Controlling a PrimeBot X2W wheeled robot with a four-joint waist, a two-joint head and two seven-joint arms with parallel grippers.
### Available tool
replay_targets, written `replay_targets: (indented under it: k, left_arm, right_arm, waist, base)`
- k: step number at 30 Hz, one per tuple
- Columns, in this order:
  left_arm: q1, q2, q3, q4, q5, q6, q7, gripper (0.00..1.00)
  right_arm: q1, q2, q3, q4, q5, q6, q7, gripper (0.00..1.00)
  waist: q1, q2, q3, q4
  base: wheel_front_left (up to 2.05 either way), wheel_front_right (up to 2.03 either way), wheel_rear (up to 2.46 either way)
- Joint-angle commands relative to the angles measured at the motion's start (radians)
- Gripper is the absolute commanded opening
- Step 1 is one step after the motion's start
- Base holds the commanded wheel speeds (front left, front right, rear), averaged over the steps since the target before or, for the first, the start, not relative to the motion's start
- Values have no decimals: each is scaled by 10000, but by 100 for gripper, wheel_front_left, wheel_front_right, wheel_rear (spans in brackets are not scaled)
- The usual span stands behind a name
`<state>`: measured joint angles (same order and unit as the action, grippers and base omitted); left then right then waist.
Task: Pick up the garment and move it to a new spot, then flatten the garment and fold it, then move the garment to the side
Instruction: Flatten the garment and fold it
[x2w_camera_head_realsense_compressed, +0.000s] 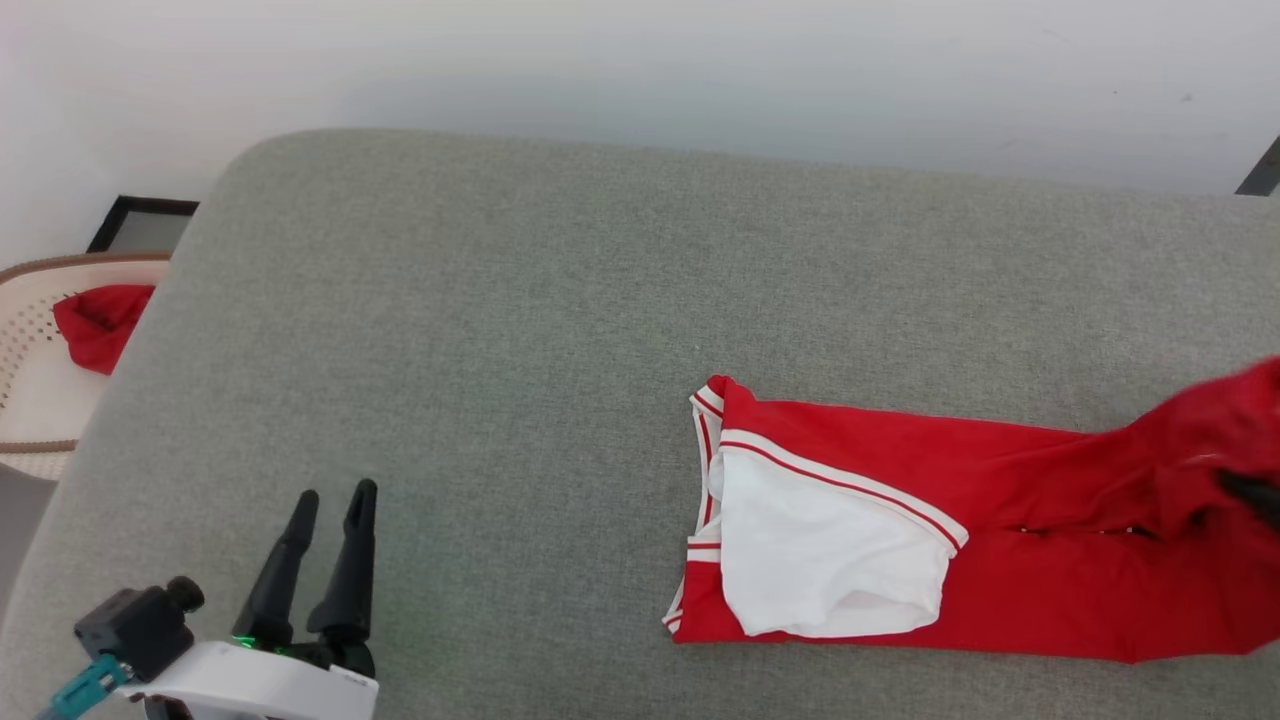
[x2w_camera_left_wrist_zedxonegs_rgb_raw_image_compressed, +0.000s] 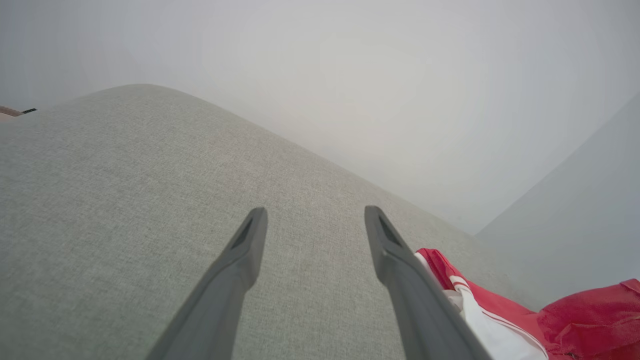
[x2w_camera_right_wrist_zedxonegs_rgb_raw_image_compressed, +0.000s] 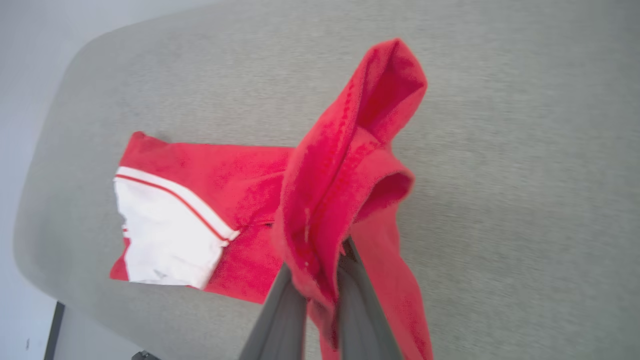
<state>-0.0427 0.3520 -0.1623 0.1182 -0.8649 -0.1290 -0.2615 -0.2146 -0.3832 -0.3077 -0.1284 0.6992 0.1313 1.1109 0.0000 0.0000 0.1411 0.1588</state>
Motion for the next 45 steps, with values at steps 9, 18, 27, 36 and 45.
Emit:
replay_targets:
  k: [9, 18, 27, 36, 45]
  left_arm:
    - [-391, -116, -499, 172, -124, -29, -37, 100]
    - [-879, -263, -1026, 467, -243, -29, -39, 100]
    - [-1062, -409, -1147, 588, -322, -29, -39, 100]
    - [-1109, -437, -1020, 614, -321, -29, -37, 100]
    - [-1021, -376, -805, 644, -154, -29, -37, 100]
  right_arm:
    - [-822, 1776, 2181, -787, -169, -11, -46, 0]
    - [-1374, 2523, 4187, 458, -655, -11, -886, 0]
    - [-1714, 2655, 5134, 1702, -1048, -10, -1702, 0]
    - [-2093, 2619, 5844, 2499, -1108, -10, -2291, 100]
    - [-2144, 2353, 6250, 1686, -560, -10, -2430, 100]
  waist:
    - [0, 0, -61, 437]
    - [0, 0, 62, 1046]
    - [0, 0, 182, 1304]
    - [0, 0, 261, 1182]
    - [0, 0, 220, 631]
  base:
    - [0, 0, 0]
    - [0, 0, 0]
    - [0, 0, 0]
    - [0, 0, 0]
    - [0, 0, 0]
